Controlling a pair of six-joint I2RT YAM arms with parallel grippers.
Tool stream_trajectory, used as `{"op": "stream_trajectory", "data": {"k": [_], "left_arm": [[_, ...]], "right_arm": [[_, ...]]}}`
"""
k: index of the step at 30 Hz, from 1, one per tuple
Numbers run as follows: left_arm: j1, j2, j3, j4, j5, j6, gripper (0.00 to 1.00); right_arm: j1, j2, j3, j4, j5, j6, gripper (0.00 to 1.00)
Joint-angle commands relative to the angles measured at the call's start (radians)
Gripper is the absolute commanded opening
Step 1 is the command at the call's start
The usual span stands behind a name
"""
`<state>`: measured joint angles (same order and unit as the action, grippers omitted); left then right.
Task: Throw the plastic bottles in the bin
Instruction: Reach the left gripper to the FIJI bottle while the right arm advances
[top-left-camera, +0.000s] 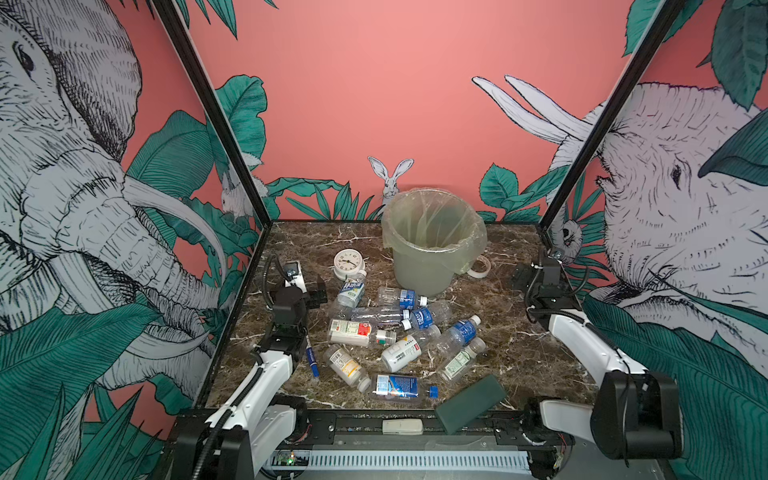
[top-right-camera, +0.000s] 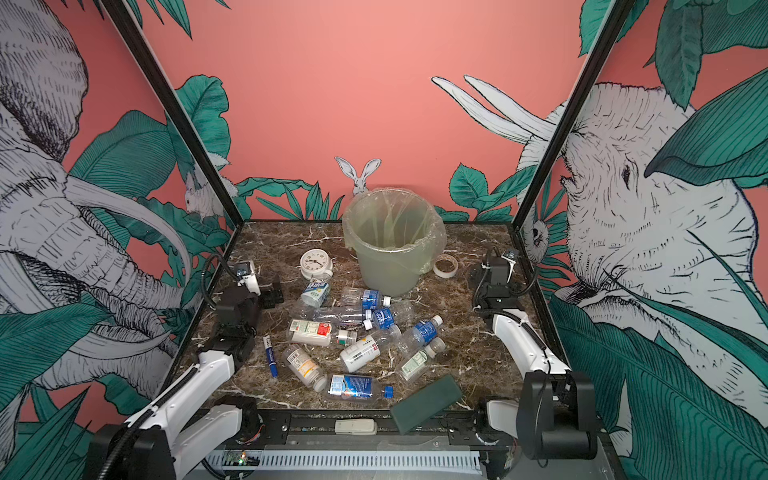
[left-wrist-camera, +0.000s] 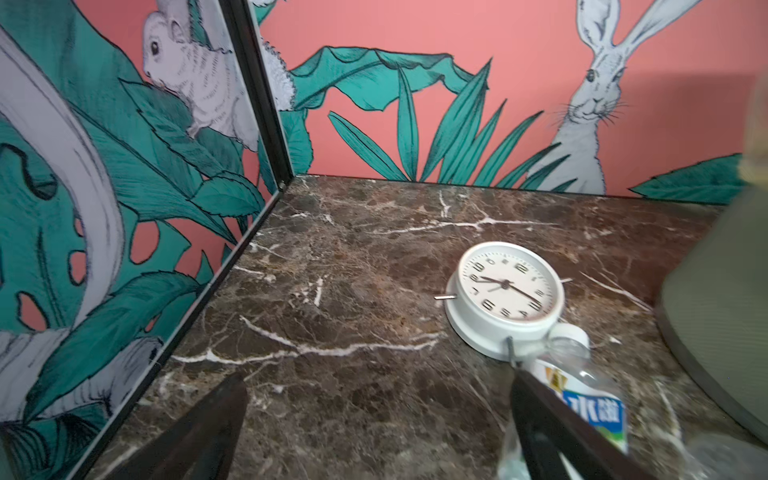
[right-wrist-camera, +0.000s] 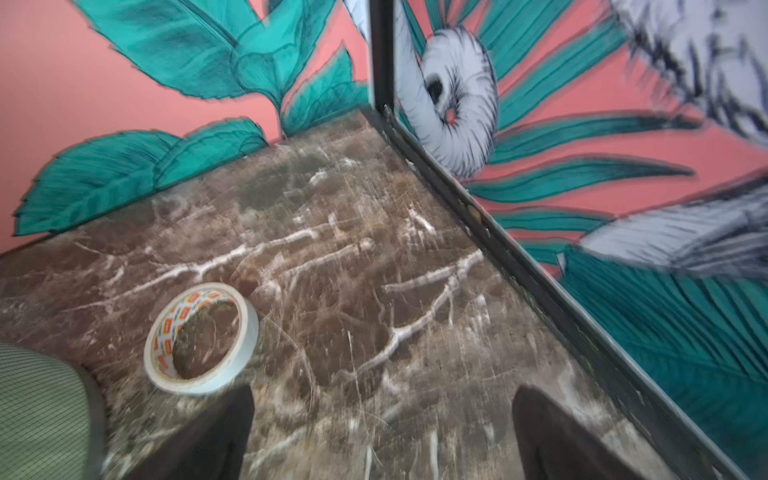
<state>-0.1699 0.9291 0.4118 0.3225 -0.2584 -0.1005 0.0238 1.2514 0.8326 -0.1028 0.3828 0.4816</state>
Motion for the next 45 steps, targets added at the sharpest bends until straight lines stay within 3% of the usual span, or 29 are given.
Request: {"op": "stream_trajectory", "data": {"k": [1, 3, 8, 16, 20, 30, 45], "left_arm": [[-0.044, -0.058, 0.046, -0.172, 0.054, -0.068, 0.99], [-0.091, -0.081, 0.050, -0.219, 0.089, -0.061, 1.00], [-0.232, -0.145, 0.072, -0.326, 0.121, -0.008, 1.00], [-0.398, -0.155, 0.147, -0.489, 0.265, 0.024, 0.89], [-0.551, -0.130, 0.178, -0.545, 0.236, 0.038, 0.85], [-0.863, -0.034, 0.268, -0.693, 0.126, 0.048, 0.86], [-1.131, 0.198, 0.413, -0.887, 0.010, 0.050, 0.87]], "right_arm": [[0.010, -0.022, 0.080, -0.309, -0.046, 0.120, 0.99], [0.040, -0.066, 0.044, -0.261, -0.092, 0.067, 0.99], [0.110, -0.130, 0.038, -0.342, -0.058, 0.022, 1.00], [0.156, -0.226, -0.033, -0.389, -0.221, -0.035, 0.99], [0.159, -0.259, -0.064, -0.414, -0.269, -0.055, 0.99], [0.162, -0.304, -0.124, -0.431, -0.342, -0.066, 0.99], [0.164, -0.305, -0.180, -0.399, -0.356, -0.081, 0.99]]}}
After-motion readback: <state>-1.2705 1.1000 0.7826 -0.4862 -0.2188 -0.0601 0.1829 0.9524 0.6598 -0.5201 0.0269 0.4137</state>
